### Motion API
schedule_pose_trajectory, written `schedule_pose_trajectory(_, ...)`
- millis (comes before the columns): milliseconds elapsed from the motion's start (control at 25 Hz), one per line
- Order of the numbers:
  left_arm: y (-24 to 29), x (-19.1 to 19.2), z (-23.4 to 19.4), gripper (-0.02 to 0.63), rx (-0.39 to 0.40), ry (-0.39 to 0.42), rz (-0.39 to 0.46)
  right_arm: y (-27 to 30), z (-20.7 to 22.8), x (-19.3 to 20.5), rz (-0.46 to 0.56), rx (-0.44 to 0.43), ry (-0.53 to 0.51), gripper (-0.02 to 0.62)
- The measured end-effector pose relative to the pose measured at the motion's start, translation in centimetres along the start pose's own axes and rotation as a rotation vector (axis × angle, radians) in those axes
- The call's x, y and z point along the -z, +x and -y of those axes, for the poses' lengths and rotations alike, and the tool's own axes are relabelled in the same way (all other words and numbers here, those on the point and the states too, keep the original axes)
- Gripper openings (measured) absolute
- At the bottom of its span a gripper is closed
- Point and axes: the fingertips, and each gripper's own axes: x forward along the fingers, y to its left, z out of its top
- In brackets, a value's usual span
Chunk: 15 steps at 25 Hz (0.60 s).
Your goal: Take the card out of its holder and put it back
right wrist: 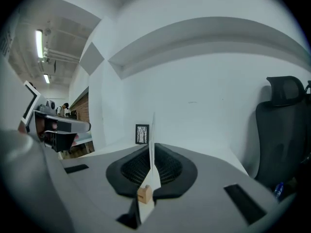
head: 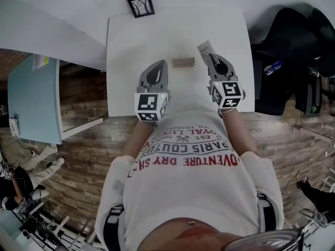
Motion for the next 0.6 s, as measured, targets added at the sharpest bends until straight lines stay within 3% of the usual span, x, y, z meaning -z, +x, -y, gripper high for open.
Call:
schedule_pose_trajectory(360,-0.5,-0.4,0.3,0.025,0.01,0.036,0.005,-0.6,-0.5,-0.2,0.006,0.004,0.007,0.034)
schedule_pose_trajectory(600,-0.5,-1.0,0.4,0.025,0.011,0.007,0.02,-0.4,-0.5,0.0,-0.014,-0.021,0.01,0.034)
